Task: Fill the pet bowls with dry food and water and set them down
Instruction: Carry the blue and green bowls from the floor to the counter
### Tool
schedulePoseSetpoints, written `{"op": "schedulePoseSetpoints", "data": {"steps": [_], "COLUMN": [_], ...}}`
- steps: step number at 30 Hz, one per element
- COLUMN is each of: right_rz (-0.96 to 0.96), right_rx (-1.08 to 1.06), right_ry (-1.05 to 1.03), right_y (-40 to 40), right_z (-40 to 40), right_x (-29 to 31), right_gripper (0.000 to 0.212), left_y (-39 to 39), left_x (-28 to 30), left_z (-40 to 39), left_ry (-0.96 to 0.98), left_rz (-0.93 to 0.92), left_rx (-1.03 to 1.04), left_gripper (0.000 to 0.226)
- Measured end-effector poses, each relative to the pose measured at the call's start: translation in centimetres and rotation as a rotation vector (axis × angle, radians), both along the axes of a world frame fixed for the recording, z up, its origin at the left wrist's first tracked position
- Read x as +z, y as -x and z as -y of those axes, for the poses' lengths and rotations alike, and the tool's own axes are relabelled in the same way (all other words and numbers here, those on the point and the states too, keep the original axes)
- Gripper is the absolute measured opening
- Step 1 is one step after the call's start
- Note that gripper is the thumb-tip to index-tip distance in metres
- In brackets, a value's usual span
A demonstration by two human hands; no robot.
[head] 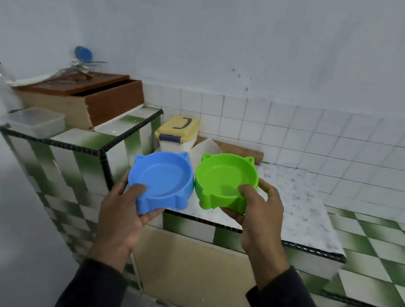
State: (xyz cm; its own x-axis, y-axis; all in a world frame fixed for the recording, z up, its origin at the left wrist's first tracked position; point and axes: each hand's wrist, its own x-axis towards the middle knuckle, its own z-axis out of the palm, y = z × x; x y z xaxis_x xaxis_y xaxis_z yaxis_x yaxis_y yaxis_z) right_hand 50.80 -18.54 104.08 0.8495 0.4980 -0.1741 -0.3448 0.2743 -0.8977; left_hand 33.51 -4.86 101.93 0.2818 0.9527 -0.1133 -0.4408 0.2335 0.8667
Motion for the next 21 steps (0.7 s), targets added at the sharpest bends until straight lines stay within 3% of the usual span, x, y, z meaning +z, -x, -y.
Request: {"op": "schedulePoseSetpoints", "data": {"steps": [21], "right_rz": [-0.015], "right_rx": [-0.501], "right_ry": [0.035], "right_y": [-21.6], "right_z": [33.5], "right_x": [-2.4], "right_gripper": [0.042], "left_y": [-30.4], "left_x": [-3.5], "left_z": [26.7], "left_ry": [0.007], "left_rz": [-0.028], "left_rx": [-0.51], "left_gripper": [0.045]}}
